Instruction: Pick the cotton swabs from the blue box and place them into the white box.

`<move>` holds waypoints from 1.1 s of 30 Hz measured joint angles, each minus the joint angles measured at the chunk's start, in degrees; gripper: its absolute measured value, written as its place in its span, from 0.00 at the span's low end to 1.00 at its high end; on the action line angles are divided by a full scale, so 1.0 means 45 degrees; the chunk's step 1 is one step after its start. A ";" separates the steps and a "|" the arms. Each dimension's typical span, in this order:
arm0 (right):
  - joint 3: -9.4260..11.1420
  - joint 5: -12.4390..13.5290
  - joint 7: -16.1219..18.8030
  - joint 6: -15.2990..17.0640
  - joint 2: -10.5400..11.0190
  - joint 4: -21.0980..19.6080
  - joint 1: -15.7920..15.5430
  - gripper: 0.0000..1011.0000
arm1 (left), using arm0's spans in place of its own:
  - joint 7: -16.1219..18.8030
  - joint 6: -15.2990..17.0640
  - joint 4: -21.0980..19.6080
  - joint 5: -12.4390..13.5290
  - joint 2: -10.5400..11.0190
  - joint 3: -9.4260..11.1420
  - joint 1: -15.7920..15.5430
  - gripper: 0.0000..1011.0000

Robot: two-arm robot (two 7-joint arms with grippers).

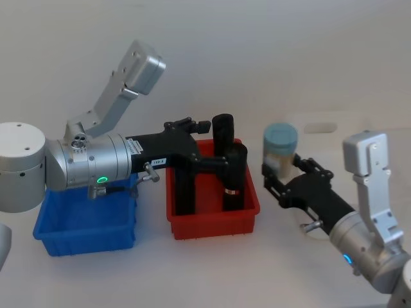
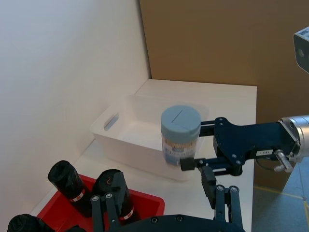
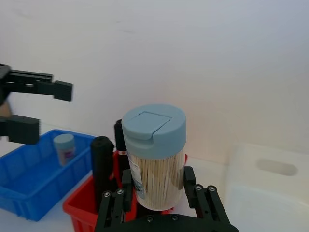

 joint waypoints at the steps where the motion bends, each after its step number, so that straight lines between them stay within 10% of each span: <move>1: 0.0092 0.0098 -0.0184 -0.0040 0.0086 -0.0021 -0.0067 0.61 | 0.0000 0.0000 0.0000 0.0000 0.0000 -0.0001 0.0000 0.99; 18: 0.1284 0.0956 -0.2041 -0.0784 0.0900 0.1176 -0.0107 0.61 | 0.0002 0.0000 0.0000 -0.0001 0.0000 -0.0001 0.0000 0.99; 33: 0.1567 0.1215 -0.2017 -0.1078 0.0732 0.3460 0.0983 0.61 | 0.0003 0.0000 0.0000 -0.0001 0.0000 -0.0001 0.0000 0.99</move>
